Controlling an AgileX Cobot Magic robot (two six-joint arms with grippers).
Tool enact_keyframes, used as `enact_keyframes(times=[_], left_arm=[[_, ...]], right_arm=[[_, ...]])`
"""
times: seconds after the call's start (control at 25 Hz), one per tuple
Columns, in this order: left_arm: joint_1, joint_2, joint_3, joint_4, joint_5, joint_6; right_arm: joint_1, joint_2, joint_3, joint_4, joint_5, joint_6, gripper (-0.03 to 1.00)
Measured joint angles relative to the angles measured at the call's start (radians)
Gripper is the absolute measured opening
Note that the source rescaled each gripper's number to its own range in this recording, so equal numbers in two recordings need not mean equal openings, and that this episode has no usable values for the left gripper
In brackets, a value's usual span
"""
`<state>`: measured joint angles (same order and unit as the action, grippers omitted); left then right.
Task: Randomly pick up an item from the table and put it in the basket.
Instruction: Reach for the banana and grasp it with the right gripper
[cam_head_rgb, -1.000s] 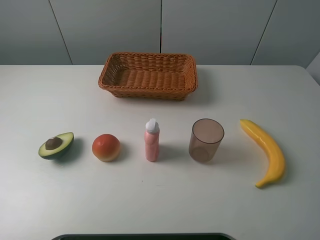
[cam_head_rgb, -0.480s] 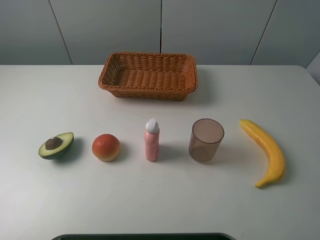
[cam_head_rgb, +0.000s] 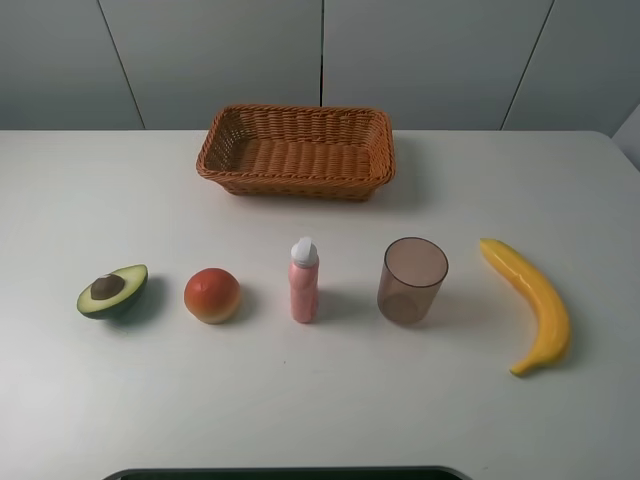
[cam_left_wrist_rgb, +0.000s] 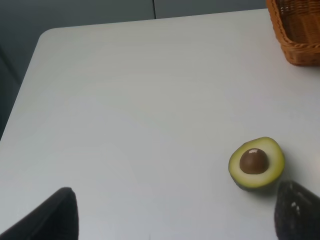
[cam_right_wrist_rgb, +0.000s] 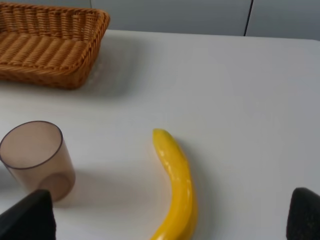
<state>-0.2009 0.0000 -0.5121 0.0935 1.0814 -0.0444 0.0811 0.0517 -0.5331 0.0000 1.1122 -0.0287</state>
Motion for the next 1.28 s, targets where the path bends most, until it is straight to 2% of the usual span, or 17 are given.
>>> enact_keyframes(times=[0.2,0.36,0.48,0.64,0.88,1.12,1.28], left_arm=[[0.0,0.0,0.0,0.0,0.0,0.0],[0.0,0.0,0.0,0.0,0.0,0.0],[0.0,0.0,0.0,0.0,0.0,0.0],[0.0,0.0,0.0,0.0,0.0,0.0],[0.0,0.0,0.0,0.0,0.0,0.0],[0.0,0.0,0.0,0.0,0.0,-0.002],[0.0,0.0,0.0,0.0,0.0,-0.002]], right_arm=[[0.0,0.308,-0.16,-0.007,0.0,0.002,1.0],[0.0,0.672,-0.347,-0.007,0.012,0.002,1.0],[0.0,0.93,-0.426,-0.021,0.024,0.002,1.0],[-0.009,1.138,-0.431,-0.031,-0.02,0.005,1.0],[-0.083,1.311,-0.406,-0.024,-0.144,-0.027,1.0],[-0.089,1.47,-0.31,-0.012,-0.305,-0.068,1.0],[-0.089,1.575,-0.294,-0.012,-0.368,-0.072,1.0]])
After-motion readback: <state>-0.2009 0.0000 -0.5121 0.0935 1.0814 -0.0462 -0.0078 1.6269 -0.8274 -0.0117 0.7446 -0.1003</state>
